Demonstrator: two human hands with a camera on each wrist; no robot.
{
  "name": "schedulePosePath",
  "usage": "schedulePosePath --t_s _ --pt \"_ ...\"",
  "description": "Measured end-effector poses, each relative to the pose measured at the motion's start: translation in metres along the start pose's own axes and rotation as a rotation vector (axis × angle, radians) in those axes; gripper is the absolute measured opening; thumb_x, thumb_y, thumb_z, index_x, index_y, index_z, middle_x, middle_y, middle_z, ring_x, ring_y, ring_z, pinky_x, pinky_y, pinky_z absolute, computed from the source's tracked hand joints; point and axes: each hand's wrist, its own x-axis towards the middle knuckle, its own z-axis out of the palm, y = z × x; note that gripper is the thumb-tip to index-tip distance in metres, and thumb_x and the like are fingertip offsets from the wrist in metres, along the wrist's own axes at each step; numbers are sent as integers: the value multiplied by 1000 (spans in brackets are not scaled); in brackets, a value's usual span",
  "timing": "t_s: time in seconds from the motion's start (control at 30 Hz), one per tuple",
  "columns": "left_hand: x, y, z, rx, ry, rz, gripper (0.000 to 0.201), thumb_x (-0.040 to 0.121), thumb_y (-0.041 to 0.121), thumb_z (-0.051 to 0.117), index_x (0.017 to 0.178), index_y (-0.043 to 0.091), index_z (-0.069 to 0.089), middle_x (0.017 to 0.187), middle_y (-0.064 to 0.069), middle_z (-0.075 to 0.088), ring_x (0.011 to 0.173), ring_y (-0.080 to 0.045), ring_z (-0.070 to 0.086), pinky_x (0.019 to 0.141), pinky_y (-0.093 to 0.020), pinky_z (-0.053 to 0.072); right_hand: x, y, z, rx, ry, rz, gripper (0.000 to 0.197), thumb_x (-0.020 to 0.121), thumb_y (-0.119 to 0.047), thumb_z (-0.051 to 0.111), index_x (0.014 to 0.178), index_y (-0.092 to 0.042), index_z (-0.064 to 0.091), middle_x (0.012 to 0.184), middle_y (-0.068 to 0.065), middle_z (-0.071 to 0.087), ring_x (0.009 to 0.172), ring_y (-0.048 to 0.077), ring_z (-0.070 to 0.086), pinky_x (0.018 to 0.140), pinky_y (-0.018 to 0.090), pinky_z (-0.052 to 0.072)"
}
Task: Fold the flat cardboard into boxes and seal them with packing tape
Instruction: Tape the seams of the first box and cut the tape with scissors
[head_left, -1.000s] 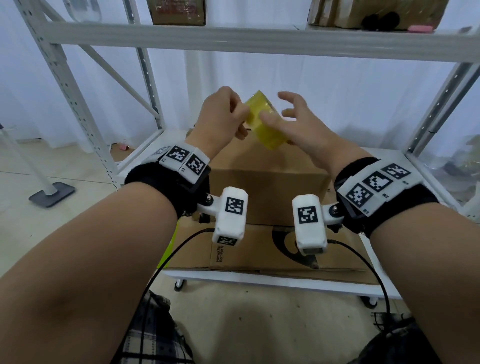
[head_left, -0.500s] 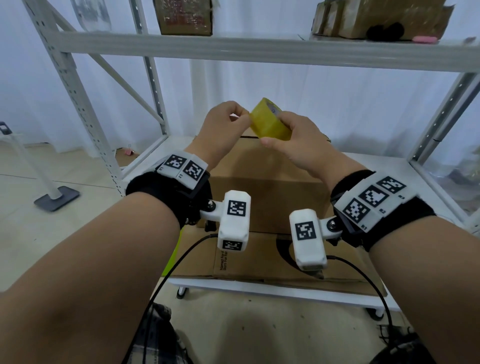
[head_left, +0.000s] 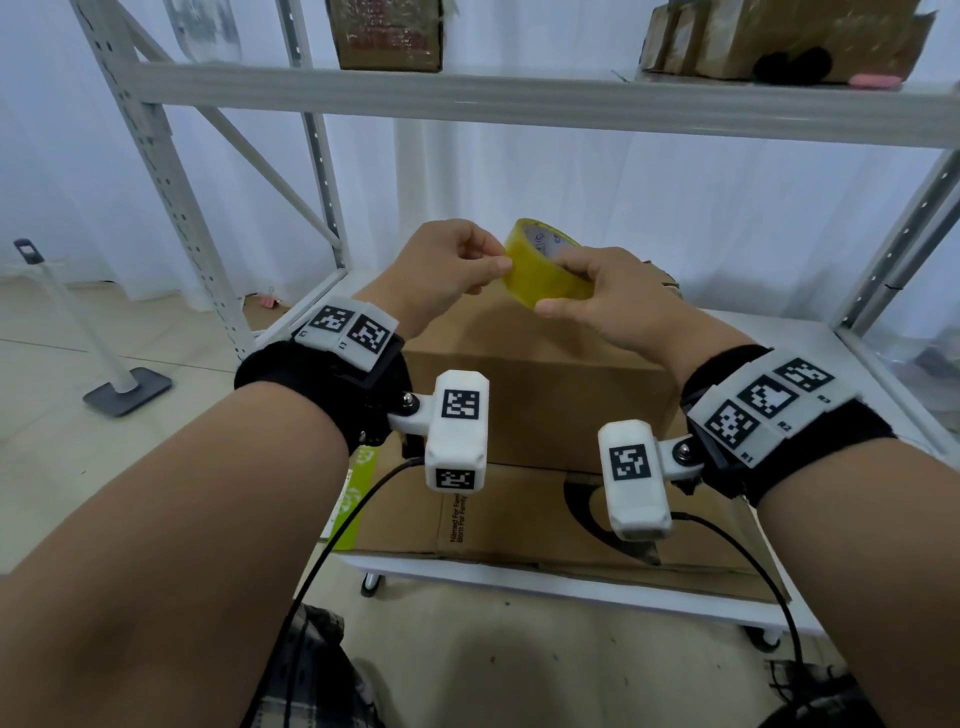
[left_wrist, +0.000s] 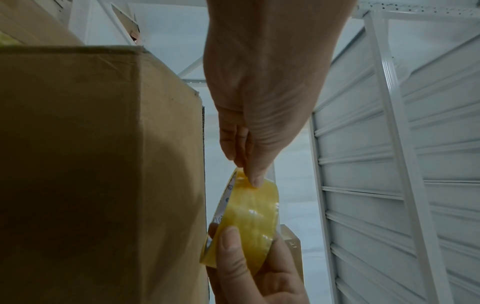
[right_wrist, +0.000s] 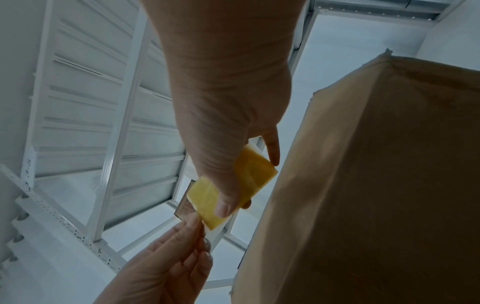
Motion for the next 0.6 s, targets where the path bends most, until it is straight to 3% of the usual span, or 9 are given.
schedulePosePath --t_s 0.13,0.27,0.37,0.43,0.6 --pt "0 -2 0 55 -18 -6 13 89 10 66 78 15 61 74 3 59 67 -5 53 66 -15 49 -1 0 0 -15 -8 20 13 88 -22 70 98 -23 62 81 -14 54 71 0 50 57 -2 32" --pt "2 -2 5 111 80 48 14 90 10 62 79 17 57 78 2 60 76 -11 58 76 -22 50 1 -2 4 -24 54 34 15 88 -25 69 100 -19 61 82 -8 54 72 3 48 55 2 33" --pt "2 0 8 18 105 50 5 92 5 60 93 9 57 82 -3 61 76 -14 62 76 -23 54 5 -3 5 -26 128 58 22 88 -25 70 101 -8 64 87 4 56 77 15 49 61 17 36" --pt "3 0 9 3 124 50 12 93 7 58 105 6 58 86 -3 61 78 -13 62 78 -22 55 6 -2 5 0 149 75 25 87 -25 70 102 -6 65 89 6 58 81 18 50 66 26 37" --pt "3 -1 11 48 146 2 29 98 14 53 125 7 59 106 -2 61 99 -17 64 91 -23 52 5 -2 4 22 172 82 23 87 -25 70 97 -6 64 83 3 56 78 16 49 65 24 37"
